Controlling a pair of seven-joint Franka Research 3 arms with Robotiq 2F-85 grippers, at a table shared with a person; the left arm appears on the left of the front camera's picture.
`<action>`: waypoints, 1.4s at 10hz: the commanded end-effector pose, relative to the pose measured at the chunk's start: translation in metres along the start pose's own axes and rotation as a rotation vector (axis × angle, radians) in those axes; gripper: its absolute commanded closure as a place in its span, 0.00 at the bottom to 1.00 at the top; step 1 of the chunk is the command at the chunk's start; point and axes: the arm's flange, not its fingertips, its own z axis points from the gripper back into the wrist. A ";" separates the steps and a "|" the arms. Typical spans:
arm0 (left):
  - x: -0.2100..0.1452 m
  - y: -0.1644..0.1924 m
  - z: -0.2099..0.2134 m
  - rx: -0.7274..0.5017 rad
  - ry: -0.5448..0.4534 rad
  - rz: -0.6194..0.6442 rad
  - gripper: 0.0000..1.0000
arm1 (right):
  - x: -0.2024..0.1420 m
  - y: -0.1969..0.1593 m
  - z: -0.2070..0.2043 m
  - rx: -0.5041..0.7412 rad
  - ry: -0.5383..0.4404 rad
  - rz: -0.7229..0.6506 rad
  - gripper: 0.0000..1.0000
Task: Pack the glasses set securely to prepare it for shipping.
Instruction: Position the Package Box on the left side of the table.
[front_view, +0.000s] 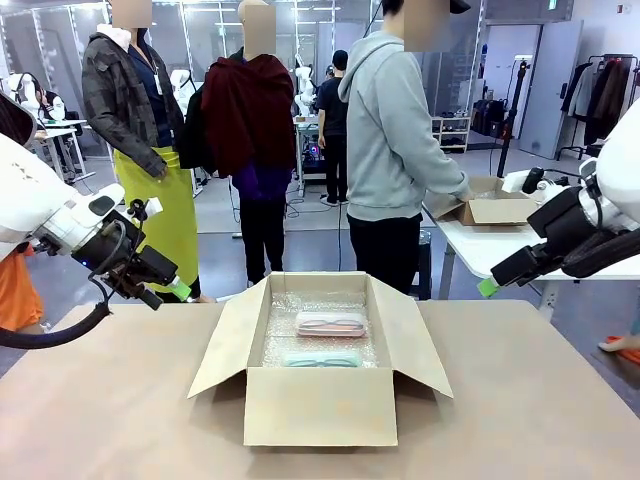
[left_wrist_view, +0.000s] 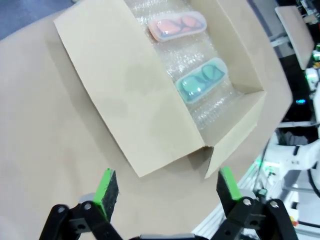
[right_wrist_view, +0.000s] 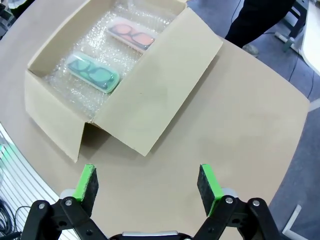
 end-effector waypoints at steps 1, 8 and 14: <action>0.014 0.039 -0.013 -0.128 0.067 0.083 0.00 | -0.002 0.000 0.000 -0.002 0.008 -0.007 0.00; 0.039 0.135 -0.096 -0.364 0.038 0.282 0.00 | -0.002 0.000 0.000 -0.002 0.008 -0.007 0.00; 0.028 0.152 -0.145 -0.410 0.025 0.417 0.00 | -0.002 0.000 0.000 -0.002 0.008 -0.007 0.00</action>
